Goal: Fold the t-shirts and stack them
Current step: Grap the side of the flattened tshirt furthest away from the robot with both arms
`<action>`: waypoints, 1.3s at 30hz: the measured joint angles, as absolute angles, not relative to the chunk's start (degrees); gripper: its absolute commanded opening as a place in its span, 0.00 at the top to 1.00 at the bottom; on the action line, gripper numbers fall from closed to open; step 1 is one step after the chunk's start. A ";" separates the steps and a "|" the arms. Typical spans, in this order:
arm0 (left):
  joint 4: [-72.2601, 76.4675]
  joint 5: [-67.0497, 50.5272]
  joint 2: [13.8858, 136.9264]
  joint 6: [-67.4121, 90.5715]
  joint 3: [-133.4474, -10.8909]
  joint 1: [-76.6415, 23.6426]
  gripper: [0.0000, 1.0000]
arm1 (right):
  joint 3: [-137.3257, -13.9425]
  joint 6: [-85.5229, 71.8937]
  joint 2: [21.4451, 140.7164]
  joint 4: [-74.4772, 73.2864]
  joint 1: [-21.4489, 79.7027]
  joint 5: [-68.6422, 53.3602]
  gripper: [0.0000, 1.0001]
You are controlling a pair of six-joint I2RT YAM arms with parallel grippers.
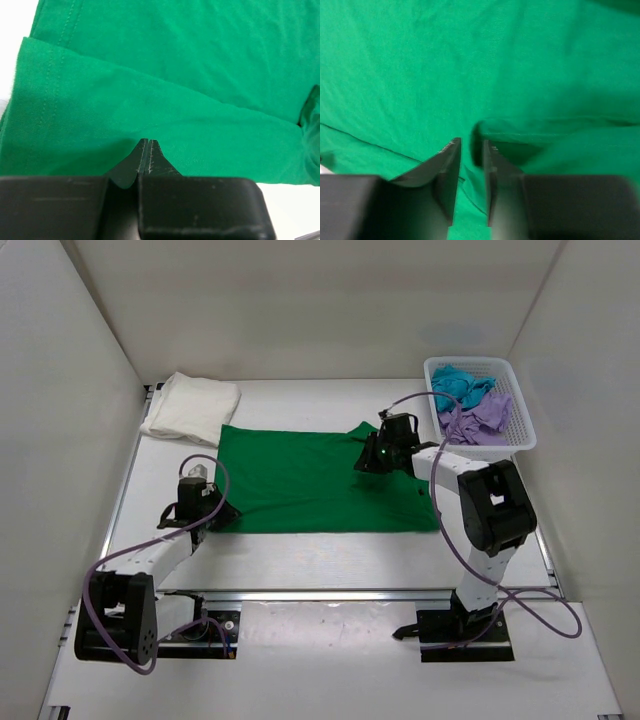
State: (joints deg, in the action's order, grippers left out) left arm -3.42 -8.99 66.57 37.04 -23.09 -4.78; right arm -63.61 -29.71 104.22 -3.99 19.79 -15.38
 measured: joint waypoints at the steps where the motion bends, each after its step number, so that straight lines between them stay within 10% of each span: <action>1: -3.51 -8.97 66.11 37.10 -23.09 -4.86 1.00 | -64.75 -29.39 104.95 -4.69 20.34 -14.79 0.71; 5: -3.99 -8.60 63.68 37.15 -23.09 -4.89 1.00 | -68.10 -26.85 105.30 -7.70 23.05 -11.62 0.66; 9: -4.25 -8.23 61.80 37.30 -23.09 -4.95 1.00 | -66.98 -24.58 102.41 -8.67 24.47 -8.80 1.00; 15: -5.93 -5.98 66.24 36.91 -29.74 -5.43 1.00 | -69.30 -22.46 100.64 -12.23 19.11 -7.75 1.00; 26: -3.79 1.93 95.55 35.97 -61.01 -2.68 0.66 | -104.55 -17.15 123.81 -21.96 15.73 -2.17 1.00; 39: -9.82 14.24 119.00 31.24 -86.02 -4.40 0.60 | -104.92 -16.10 125.69 -26.52 15.44 -5.78 1.00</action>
State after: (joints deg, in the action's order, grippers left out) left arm -9.82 14.24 119.00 31.24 -86.02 -4.40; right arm -104.92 -16.10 125.69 -26.52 15.44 -5.78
